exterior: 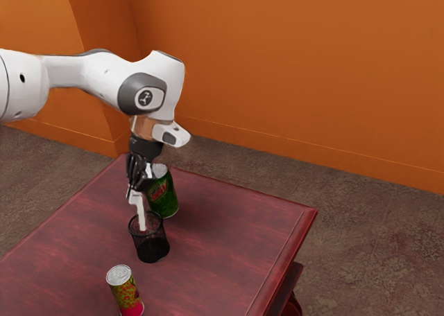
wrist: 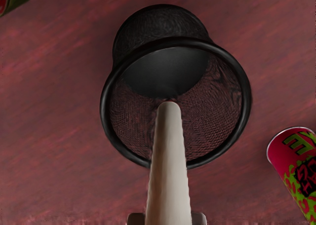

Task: Take the marker out of the pen holder and place it to the left of the pen holder.

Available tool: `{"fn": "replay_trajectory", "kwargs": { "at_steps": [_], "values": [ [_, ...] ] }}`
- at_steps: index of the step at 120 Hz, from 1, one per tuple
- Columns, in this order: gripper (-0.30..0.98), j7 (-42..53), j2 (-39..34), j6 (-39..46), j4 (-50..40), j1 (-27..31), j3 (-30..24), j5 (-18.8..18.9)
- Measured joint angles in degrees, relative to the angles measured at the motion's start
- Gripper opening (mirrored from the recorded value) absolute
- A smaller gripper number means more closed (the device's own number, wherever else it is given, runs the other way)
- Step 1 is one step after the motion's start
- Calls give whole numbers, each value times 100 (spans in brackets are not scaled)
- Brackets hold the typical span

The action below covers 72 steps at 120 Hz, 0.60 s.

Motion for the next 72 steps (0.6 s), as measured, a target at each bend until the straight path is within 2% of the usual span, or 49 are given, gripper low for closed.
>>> {"fn": "replay_trajectory", "kwargs": {
  "at_steps": [18, 32, 51, 72],
  "values": [
    [-8, -78, -470, -320, -9, 110, 6, -3],
    [-8, -104, -579, -584, -3, 443, 18, 16],
    [-8, -128, -59, -815, -4, 874, 62, 317],
    [-6, -145, 506, -1053, 13, 951, 170, 813]
  ]
}}
